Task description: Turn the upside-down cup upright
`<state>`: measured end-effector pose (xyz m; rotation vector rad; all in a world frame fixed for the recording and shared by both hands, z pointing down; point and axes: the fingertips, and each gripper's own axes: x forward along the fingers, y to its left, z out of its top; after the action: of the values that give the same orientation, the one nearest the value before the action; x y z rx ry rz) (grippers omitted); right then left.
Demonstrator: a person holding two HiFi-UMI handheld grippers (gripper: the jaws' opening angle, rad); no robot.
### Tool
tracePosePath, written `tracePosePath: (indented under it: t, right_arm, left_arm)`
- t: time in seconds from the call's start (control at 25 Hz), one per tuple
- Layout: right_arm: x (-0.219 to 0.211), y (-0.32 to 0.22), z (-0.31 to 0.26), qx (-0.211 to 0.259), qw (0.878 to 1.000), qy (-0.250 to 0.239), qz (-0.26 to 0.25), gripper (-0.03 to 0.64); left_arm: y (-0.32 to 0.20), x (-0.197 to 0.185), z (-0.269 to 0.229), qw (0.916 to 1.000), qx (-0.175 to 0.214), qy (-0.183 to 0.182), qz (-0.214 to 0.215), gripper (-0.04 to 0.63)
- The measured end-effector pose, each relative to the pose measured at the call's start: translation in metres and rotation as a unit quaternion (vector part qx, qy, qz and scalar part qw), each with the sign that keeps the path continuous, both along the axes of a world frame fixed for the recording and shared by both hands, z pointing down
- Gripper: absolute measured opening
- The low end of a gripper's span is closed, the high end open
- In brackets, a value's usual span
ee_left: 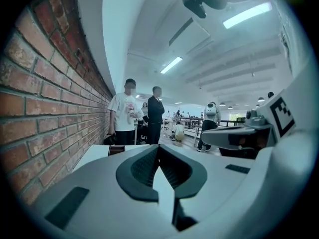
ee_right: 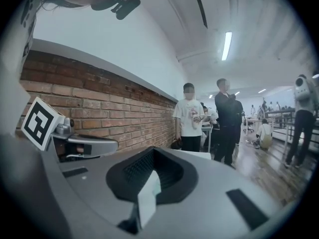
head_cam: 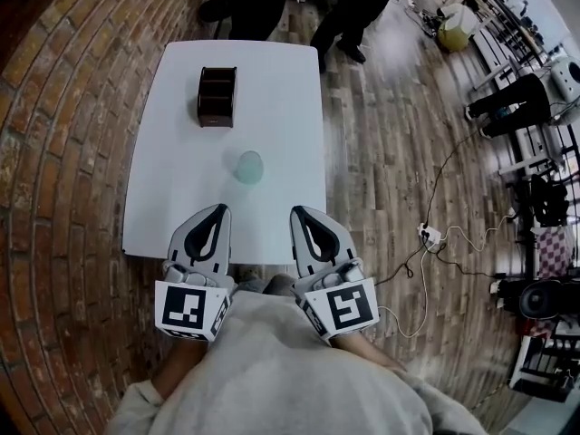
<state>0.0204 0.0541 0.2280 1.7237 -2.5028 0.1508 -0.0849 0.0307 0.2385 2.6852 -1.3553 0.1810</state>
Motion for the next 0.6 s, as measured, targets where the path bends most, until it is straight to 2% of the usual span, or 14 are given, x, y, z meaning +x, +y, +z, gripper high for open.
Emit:
tracePosePath:
  t: [0.32,0.6]
  right_arm:
    - [-0.001,-0.02,0.0,-0.005,1.0,0.018,-0.013,0.006]
    - [-0.003,-0.036,0.004,0.005,0.999,0.02,-0.048,0.006]
  left_arm:
    - [-0.013,0.004,0.002,0.9999,-0.005,0.004,-0.008,0.009]
    - [-0.019,0.008,0.007,0.9998,-0.009,-0.003,-0.016,0.009]
